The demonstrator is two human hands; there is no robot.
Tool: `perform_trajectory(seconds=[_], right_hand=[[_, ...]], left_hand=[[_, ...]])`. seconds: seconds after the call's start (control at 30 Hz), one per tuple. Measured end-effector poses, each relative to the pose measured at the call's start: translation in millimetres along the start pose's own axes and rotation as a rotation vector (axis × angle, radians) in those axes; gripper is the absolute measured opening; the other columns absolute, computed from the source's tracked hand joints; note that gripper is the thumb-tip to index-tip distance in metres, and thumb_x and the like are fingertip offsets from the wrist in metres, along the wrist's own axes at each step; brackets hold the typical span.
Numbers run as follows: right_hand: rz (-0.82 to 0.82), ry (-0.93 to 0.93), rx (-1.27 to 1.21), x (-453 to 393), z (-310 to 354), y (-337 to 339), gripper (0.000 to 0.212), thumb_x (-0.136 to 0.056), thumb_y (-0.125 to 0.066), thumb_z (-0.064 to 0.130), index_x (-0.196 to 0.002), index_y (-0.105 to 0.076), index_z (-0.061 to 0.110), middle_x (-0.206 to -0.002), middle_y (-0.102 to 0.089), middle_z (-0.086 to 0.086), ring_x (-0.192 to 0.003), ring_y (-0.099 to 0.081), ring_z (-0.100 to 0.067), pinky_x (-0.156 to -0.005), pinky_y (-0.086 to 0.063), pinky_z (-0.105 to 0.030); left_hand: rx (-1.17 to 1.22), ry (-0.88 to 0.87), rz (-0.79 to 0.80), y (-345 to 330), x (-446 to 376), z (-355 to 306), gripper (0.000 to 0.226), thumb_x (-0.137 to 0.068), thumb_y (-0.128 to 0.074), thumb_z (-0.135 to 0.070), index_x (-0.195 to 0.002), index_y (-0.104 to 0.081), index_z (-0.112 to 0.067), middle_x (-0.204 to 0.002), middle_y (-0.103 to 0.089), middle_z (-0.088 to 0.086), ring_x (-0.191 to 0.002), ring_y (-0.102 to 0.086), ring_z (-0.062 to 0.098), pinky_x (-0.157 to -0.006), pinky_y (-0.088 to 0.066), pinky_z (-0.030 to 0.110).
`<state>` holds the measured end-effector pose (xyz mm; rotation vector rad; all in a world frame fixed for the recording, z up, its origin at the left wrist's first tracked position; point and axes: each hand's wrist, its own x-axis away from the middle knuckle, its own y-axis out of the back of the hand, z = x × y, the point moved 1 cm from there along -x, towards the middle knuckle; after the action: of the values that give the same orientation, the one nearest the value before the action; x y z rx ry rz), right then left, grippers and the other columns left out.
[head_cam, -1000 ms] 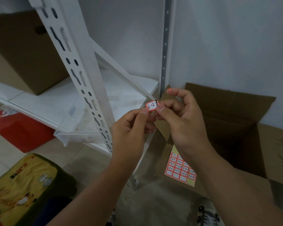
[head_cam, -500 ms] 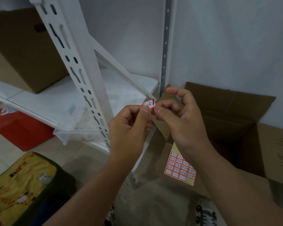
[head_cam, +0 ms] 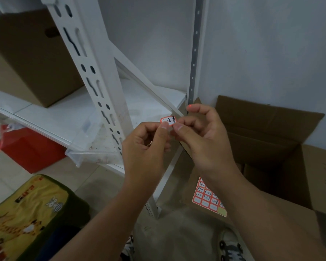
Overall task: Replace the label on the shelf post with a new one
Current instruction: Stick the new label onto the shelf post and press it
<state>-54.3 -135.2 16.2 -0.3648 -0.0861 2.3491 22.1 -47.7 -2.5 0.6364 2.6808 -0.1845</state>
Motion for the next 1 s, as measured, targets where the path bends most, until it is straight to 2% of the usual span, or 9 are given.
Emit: perform_trajectory(seconds=[0.17, 0.3, 0.47, 0.57, 0.63, 0.67, 0.73, 0.83, 1.0], right_hand=[[-0.020, -0.003, -0.048, -1, -1, -5, 0.033, -0.087, -0.064, -0.001, -0.108, -0.050, 0.020, -0.080, -0.070, -0.007, -0.079, -0.070, -0.016, -0.079, -0.056, -0.026], [-0.061, 0.025, -0.061, -3, 3, -11, 0.034, -0.086, -0.064, -0.001, -0.105, -0.049, 0.022, -0.080, -0.071, -0.006, -0.082, -0.071, -0.019, -0.078, -0.056, -0.023], [-0.048, 0.055, -0.083, -3, 2, -28, 0.034, -0.086, -0.065, 0.001, -0.103, -0.048, 0.024, -0.075, -0.071, 0.003, -0.079, -0.070, -0.012, -0.072, -0.053, -0.016], [-0.068, 0.044, -0.133, -8, -2, -38, 0.032, -0.086, -0.065, 0.002, -0.104, -0.048, 0.023, -0.073, -0.071, 0.005, -0.077, -0.070, -0.011, -0.074, -0.054, -0.018], [-0.086, 0.025, -0.156, -14, -4, -40, 0.031, -0.088, -0.063, 0.002, -0.104, -0.048, 0.023, -0.071, -0.070, 0.006, -0.076, -0.070, -0.012, -0.076, -0.055, -0.020], [-0.080, 0.013, -0.167, -16, -5, -41, 0.031, -0.088, -0.063, 0.002, -0.104, -0.048, 0.024, -0.072, -0.071, 0.006, -0.076, -0.070, -0.012, -0.076, -0.055, -0.021], [-0.060, -0.006, -0.170, -17, -8, -45, 0.032, -0.089, -0.062, 0.003, -0.105, -0.047, 0.026, -0.075, -0.071, 0.003, -0.078, -0.071, -0.013, -0.077, -0.056, -0.022], [-0.040, -0.008, -0.137, -15, -11, -51, 0.033, -0.089, -0.063, 0.005, -0.105, -0.047, 0.028, -0.080, -0.072, 0.002, -0.081, -0.071, -0.013, -0.077, -0.056, -0.022], [-0.010, -0.016, -0.088, -16, -12, -52, 0.034, -0.089, -0.064, 0.009, -0.109, -0.046, 0.030, -0.086, -0.072, 0.003, -0.085, -0.071, -0.012, -0.078, -0.057, -0.025]], left_hand=[[-0.073, -0.043, -0.010, 4, 0, -1, 0.014, -0.091, -0.063, -0.014, -0.080, -0.068, -0.022, -0.067, -0.069, -0.001, -0.055, -0.061, 0.012, -0.055, -0.054, 0.027], [-0.351, -0.334, -0.003, 13, 0, -4, 0.010, -0.094, -0.054, -0.036, -0.096, -0.061, -0.043, -0.074, -0.065, -0.024, -0.067, -0.066, 0.006, -0.058, -0.056, 0.024], [-0.508, -0.536, -0.087, 28, -3, -4, 0.024, -0.098, -0.044, -0.031, -0.099, -0.064, -0.019, -0.077, -0.062, -0.012, -0.061, -0.061, 0.004, -0.055, -0.047, 0.008], [-0.494, -0.531, -0.189, 42, -8, -6, 0.029, -0.095, -0.046, -0.022, -0.087, -0.068, -0.006, -0.071, -0.063, -0.002, -0.058, -0.058, 0.004, -0.053, -0.045, 0.010], [-0.439, -0.511, -0.248, 52, -15, -4, 0.015, -0.092, -0.049, -0.019, -0.083, -0.057, -0.010, -0.068, -0.055, -0.004, -0.057, -0.052, 0.009, -0.050, -0.043, 0.018], [-0.427, -0.482, -0.278, 56, -18, -3, 0.008, -0.090, -0.052, -0.019, -0.086, -0.051, -0.012, -0.072, -0.050, -0.006, -0.060, -0.049, 0.011, -0.051, -0.043, 0.023], [-0.426, -0.390, -0.337, 61, -24, 3, 0.027, -0.084, -0.059, -0.027, -0.099, -0.044, -0.011, -0.085, -0.046, -0.002, -0.073, -0.049, 0.017, -0.058, -0.045, 0.030], [-0.488, -0.305, -0.327, 59, -30, 8, 0.060, -0.080, -0.067, -0.037, -0.122, -0.040, -0.004, -0.111, -0.044, 0.006, -0.097, -0.049, 0.015, -0.074, -0.045, 0.017], [-0.533, -0.345, -0.290, 57, -34, 12, 0.061, -0.084, -0.066, -0.037, -0.128, -0.042, -0.002, -0.117, -0.048, 0.014, -0.102, -0.050, 0.014, -0.078, -0.042, 0.005]])
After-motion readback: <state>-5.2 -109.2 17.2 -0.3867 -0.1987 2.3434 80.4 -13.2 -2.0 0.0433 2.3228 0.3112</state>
